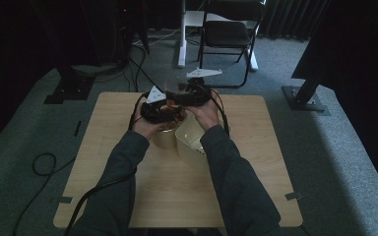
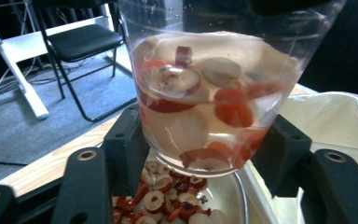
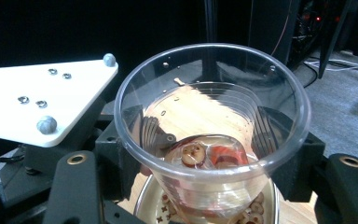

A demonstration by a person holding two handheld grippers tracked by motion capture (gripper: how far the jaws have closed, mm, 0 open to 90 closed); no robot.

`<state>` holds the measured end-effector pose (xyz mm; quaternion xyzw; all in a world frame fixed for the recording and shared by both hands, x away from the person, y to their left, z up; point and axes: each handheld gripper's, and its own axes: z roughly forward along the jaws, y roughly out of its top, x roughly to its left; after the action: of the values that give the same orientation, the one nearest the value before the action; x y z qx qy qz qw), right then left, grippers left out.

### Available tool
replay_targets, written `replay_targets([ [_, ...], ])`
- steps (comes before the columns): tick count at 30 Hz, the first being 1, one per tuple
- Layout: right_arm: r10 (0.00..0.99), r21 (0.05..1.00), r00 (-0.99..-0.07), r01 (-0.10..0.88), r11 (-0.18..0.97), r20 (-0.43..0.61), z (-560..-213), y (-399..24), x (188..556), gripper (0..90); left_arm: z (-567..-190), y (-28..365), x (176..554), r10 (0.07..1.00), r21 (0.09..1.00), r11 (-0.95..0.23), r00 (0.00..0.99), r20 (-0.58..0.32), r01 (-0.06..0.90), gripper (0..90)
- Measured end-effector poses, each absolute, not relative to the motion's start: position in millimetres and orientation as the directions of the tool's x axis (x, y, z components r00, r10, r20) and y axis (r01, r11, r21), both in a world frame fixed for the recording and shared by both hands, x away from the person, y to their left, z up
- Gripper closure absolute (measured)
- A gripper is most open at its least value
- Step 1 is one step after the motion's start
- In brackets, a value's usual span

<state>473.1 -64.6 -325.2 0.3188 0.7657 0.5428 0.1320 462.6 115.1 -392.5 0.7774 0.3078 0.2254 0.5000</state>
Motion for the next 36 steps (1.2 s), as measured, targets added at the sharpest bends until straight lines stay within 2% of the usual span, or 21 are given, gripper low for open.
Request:
replay_targets([
  [7,0.631,0.917,-0.765,0.335,0.218,0.129,-326,-64,473,31.0,-393,114,461,0.715,0.918,-0.313,0.696,0.061,0.242,43.1],
  [13,0.659,0.914,-0.746,0.329,0.236,0.098,-327,-67,472,23.7,-395,116,461,0.727,0.923,-0.3,0.684,0.059,0.24,43.2],
  [23,0.655,0.909,-0.752,0.322,0.266,0.075,-337,-84,473,21.7,-393,129,464,0.771,0.929,-0.275,0.634,0.058,0.249,43.0],
  [30,0.682,0.91,-0.726,0.335,0.244,0.085,-346,-116,471,21.6,-394,143,464,0.79,0.925,-0.279,0.609,0.068,0.258,42.9],
  [31,0.707,0.911,-0.701,0.347,0.223,0.095,-350,-134,471,21.5,-396,148,464,0.795,0.917,-0.298,0.601,0.085,0.265,42.9],
  [33,0.718,0.909,-0.69,0.353,0.221,0.094,-351,-139,471,21.6,-398,150,464,0.798,0.915,-0.304,0.596,0.091,0.267,42.9],
  [36,0.768,0.902,-0.637,0.362,0.234,0.056,-360,-170,469,21.8,-402,162,463,0.813,0.91,-0.309,0.572,0.103,0.275,42.9],
])
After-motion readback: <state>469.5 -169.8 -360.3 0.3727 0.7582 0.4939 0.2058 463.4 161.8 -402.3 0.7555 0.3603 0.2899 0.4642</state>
